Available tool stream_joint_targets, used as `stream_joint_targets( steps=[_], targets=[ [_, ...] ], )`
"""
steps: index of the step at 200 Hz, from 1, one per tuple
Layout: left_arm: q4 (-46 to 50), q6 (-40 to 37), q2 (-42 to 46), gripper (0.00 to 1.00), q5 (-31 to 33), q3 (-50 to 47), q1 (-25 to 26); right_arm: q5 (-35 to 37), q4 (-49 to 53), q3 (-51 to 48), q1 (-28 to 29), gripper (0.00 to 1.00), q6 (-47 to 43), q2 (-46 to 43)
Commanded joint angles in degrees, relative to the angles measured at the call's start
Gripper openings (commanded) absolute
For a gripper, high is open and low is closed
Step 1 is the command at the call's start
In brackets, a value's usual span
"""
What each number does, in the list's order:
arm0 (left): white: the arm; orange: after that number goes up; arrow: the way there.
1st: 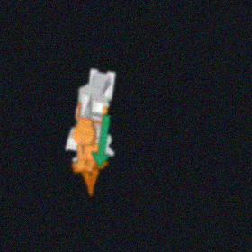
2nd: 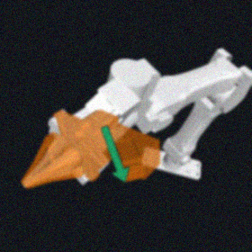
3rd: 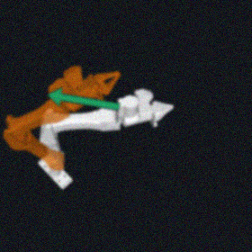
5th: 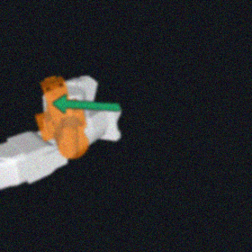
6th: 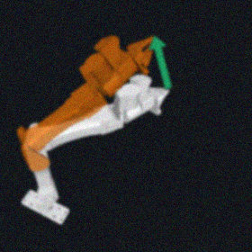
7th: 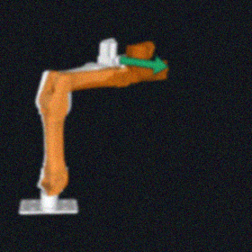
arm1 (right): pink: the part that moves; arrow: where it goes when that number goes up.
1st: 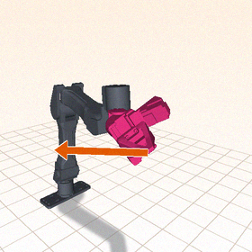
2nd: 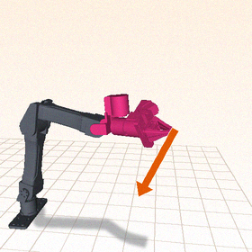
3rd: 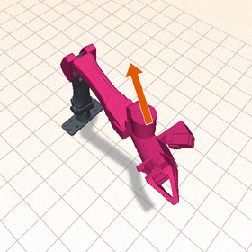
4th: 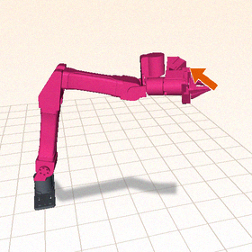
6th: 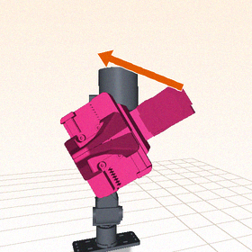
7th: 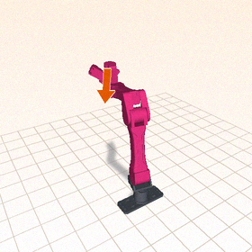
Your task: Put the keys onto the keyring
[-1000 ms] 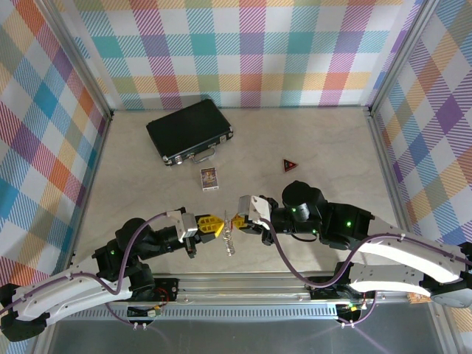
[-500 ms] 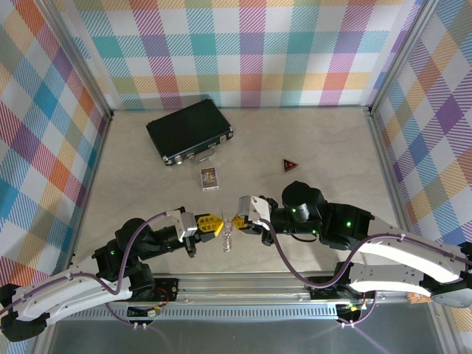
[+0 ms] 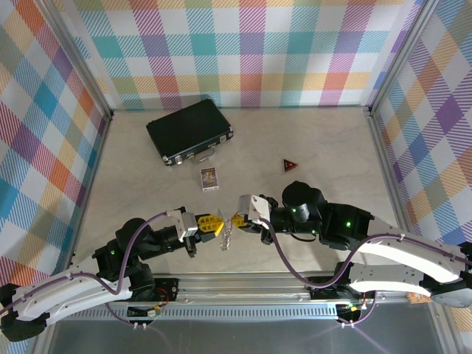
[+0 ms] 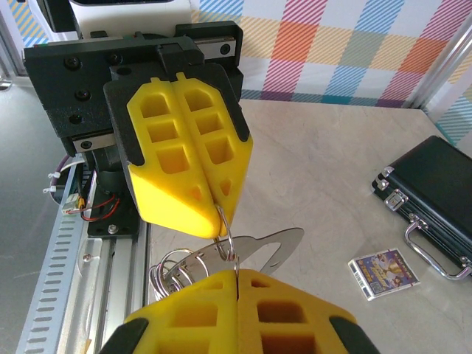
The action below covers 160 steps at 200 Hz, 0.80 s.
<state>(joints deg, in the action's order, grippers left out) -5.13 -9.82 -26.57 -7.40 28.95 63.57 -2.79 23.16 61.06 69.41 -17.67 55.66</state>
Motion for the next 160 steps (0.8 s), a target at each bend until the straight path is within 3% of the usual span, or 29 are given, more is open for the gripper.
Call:
stream_joint_targets(
  steps=[1,160],
  targets=[
    [-3.7,0.4,0.3,0.0,0.3,-0.3,0.2,-0.7,-1.6,-0.3,0.5,0.0,-1.0,-0.4],
    [-3.8,0.4,0.9,0.0,0.6,-0.8,0.2,1.4,-0.5,-0.2,1.0,0.0,-1.9,-0.6]
  ],
)
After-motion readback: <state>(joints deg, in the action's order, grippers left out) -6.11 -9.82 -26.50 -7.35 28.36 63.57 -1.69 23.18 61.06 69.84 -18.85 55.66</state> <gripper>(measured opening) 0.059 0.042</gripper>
